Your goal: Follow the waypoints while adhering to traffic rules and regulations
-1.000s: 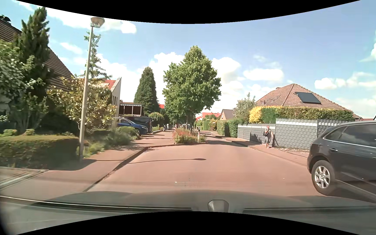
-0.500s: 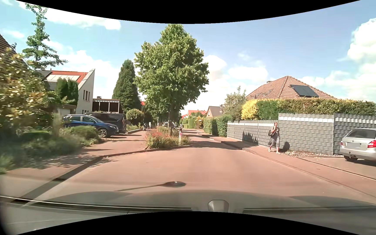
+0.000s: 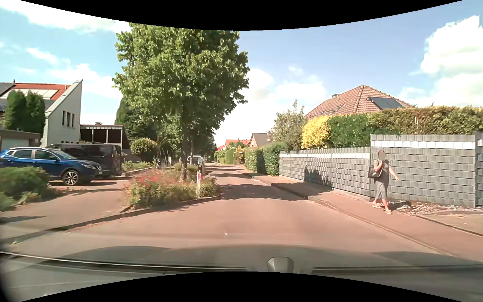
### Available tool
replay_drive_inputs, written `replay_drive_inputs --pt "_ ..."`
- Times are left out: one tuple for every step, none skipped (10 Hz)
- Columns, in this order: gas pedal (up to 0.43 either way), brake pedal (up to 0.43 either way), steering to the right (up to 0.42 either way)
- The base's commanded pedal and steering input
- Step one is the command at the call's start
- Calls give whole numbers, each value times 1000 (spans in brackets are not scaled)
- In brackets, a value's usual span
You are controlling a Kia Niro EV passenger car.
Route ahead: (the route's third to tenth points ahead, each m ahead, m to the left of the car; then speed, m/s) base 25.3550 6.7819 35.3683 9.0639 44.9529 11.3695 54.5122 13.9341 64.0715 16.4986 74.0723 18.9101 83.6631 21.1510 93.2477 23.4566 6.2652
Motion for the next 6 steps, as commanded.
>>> replay_drive_inputs --pt "0 6 58" --pt "0 6 44" --pt "0 6 24" --pt "0 6 4" --pt "79 6 -12" --pt "87 6 -20"
